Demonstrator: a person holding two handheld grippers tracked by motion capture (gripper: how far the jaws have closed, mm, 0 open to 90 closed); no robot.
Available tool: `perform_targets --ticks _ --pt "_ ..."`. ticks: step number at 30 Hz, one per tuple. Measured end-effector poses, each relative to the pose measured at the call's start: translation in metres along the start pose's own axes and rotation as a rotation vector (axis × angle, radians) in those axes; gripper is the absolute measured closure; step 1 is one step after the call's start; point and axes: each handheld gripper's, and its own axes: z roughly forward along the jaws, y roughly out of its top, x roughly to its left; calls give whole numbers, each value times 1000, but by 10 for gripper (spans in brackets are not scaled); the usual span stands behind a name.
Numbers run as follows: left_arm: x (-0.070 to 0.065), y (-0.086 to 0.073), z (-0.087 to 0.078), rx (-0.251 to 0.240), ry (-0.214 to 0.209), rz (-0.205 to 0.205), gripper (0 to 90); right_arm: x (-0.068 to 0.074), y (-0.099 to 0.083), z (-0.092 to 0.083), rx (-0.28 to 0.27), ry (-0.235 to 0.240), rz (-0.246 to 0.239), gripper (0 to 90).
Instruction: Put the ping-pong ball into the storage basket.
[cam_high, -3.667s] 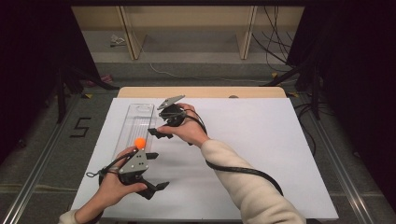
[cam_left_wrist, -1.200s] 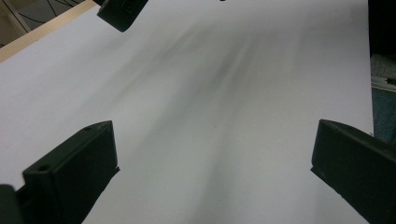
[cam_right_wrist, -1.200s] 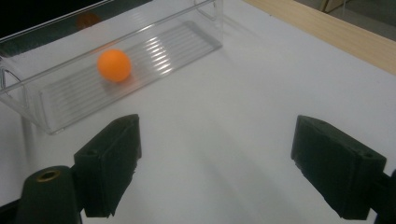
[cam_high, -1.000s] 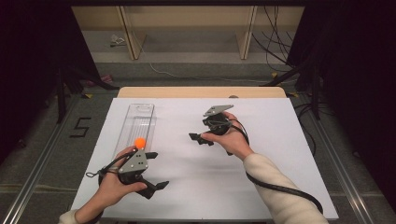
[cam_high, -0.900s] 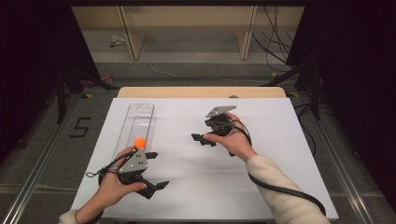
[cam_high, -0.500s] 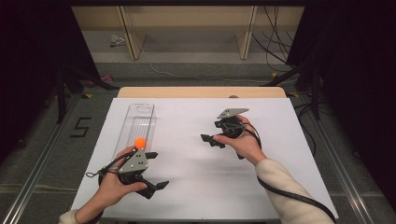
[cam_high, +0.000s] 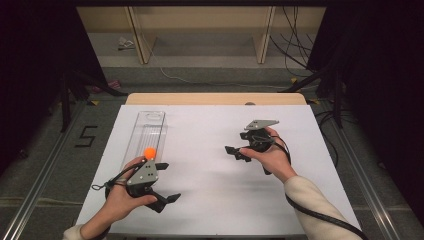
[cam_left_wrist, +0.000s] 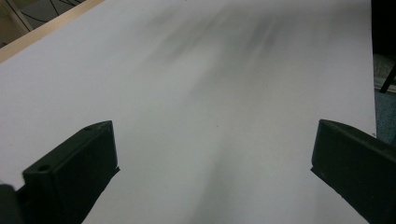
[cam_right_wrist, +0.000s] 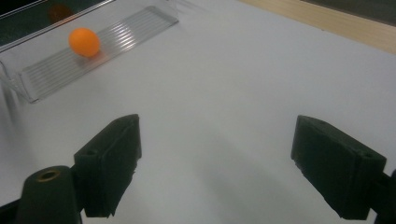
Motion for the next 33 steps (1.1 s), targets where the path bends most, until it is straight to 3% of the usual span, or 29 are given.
perform_targets --ticks 33 --pt "1 0 -1 -3 8 -8 0 -1 -45 -55 -24 -36 25 169"
